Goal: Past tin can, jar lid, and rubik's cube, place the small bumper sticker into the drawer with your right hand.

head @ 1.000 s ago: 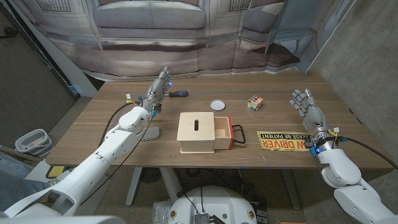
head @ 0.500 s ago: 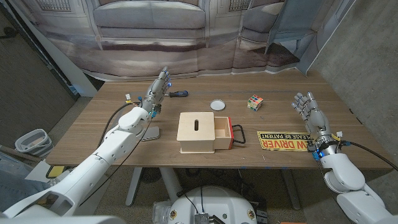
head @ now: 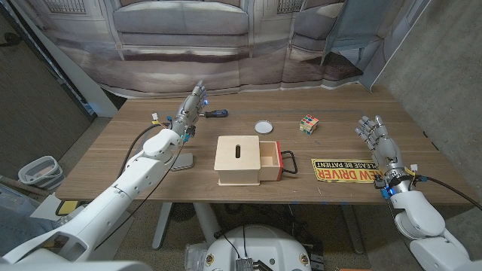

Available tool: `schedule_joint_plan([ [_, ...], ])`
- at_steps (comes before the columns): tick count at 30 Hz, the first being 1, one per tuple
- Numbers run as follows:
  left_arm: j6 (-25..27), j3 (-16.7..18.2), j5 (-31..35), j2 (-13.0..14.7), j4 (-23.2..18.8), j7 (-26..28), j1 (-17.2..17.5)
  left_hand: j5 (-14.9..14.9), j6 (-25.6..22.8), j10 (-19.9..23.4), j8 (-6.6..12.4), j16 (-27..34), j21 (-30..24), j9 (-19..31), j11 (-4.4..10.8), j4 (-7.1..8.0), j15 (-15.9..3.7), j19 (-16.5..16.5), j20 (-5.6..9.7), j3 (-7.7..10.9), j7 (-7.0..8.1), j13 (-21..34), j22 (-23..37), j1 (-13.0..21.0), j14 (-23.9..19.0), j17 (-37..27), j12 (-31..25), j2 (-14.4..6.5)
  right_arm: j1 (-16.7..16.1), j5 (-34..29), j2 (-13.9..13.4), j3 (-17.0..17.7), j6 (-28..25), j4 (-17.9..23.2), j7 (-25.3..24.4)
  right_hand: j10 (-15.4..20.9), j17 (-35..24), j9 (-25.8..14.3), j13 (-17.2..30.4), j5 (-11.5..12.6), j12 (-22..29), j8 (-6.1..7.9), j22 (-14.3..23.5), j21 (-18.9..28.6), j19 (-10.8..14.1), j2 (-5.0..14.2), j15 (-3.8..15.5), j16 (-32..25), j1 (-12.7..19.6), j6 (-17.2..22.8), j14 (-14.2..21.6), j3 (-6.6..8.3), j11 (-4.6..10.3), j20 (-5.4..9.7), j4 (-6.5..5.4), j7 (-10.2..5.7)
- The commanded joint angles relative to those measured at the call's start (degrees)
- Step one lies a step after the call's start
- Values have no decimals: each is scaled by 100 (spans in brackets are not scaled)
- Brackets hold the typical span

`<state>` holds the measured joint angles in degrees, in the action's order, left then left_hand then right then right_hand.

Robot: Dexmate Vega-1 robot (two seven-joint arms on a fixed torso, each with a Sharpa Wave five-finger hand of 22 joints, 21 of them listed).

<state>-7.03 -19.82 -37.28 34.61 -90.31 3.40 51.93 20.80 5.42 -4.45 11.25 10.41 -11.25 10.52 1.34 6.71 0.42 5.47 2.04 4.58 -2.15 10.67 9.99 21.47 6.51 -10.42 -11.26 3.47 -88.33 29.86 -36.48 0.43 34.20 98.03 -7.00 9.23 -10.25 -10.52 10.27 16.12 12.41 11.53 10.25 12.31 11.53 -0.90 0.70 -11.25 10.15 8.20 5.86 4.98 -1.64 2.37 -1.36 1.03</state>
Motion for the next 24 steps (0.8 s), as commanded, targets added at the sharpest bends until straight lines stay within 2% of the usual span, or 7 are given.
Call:
schedule_joint_plan([
  [1,54,-45,4,16,-76,-2,10,40,0,-25,-3,22,-8,9,3,-7,0,34,177,-36,4,0,33,15,23,-7,-13,-72,-202,50,23,119,131,-40,62,75,-29,-29,11,27,35,28,16,29,79,-12,-13,-27,88,52,72,12,-1,239,33,-34],
  [15,122,10,-31,84,-281,86,115,43,1,-30,-4,20,-6,9,7,-9,7,47,170,-53,1,-1,33,19,37,-7,-13,-83,-402,-52,71,208,252,-12,88,130,-27,-30,12,40,40,32,15,19,116,-16,-8,-15,132,94,114,6,5,235,65,-74],
  [17,235,13,19,189,-374,129,132,44,0,-30,-4,20,-6,9,9,-9,5,47,169,-54,1,-1,33,19,36,-7,-13,-84,-429,-75,86,217,244,-1,62,139,-27,-30,12,42,41,32,15,17,118,-15,-6,-17,138,98,128,6,4,239,70,-78],
  [24,154,66,-65,141,-356,139,176,46,-2,-35,-4,23,-6,9,7,-11,8,52,168,-63,4,-1,33,22,33,-7,-12,-90,-498,-139,138,242,288,6,32,160,-24,-30,12,53,42,35,14,10,127,-9,5,-10,196,113,142,18,33,234,104,-87],
])
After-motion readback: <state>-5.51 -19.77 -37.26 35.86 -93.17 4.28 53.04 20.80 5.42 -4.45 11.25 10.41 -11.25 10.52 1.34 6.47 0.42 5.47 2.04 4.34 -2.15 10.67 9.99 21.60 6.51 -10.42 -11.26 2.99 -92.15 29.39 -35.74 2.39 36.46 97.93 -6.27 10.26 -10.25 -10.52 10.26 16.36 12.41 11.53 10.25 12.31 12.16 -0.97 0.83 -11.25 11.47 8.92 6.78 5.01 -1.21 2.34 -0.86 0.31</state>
